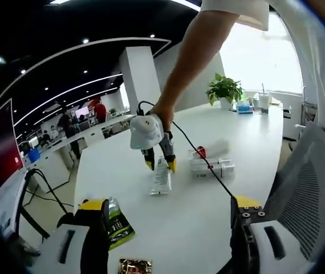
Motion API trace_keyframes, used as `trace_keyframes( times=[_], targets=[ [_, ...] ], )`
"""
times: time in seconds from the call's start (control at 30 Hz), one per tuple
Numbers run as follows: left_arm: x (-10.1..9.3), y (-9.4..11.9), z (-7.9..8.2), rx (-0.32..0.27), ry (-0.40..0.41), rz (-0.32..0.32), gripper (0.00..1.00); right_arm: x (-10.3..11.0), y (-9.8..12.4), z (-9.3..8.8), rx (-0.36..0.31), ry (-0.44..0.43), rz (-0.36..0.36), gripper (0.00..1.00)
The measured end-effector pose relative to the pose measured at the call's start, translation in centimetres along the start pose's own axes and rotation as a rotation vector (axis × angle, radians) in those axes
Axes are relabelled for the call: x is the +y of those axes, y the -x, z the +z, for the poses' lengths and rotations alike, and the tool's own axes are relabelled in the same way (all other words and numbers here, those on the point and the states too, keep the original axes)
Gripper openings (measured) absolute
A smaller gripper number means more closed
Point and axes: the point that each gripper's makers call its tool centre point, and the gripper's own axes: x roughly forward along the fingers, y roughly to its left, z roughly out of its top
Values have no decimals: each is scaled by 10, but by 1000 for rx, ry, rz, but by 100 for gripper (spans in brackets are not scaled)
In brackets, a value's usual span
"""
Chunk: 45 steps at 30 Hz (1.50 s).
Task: Arrange the skincare products in the storage area until every visible bottle or jar stands upright without overlapping.
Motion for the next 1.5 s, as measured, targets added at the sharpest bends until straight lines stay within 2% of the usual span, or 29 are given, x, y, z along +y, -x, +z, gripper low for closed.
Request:
trace_keyframes(
  times=[0.1, 0.27, 0.43, 0.57, 0.83, 0.93, 0.97, 1.03, 1.23, 1.37, 1.5],
  targets=[
    [-1, 0, 0, -1, -1, -4, 90, -2, 3, 1, -6, 19, -21, 35],
    [-2, 0, 0, 4, -5, -9, 90, 2, 0, 1, 23, 24, 18, 32],
    [-2, 0, -1, 7, -7, -9, 90, 1, 0, 0, 39, 39, 18, 31],
    [-1, 1, 0, -2, -12, -3, 87, 3, 1, -1, 8, 47, 14, 28],
    [3, 0, -3, 12, -23, 10, 87, 7, 5, -2, -61, -59, -30, 20],
    [3, 1, -3, 11, -26, 12, 87, 5, 10, 4, -149, -154, -27, 19],
    [2, 1, -4, 12, -29, 12, 87, 1, 14, 1, -151, -174, -56, 19],
    [2, 1, -4, 14, -31, 12, 87, 0, 20, 2, -186, -215, -65, 19],
    [2, 1, -2, 11, -33, 12, 87, -2, 46, 8, -266, -255, -140, 19],
    [4, 4, 4, -18, -37, 22, 85, 3, 65, 18, -351, -332, -188, 20],
    [4, 4, 4, -17, -37, 20, 85, 14, 81, 26, -414, -393, -222, 20]
  ],
)
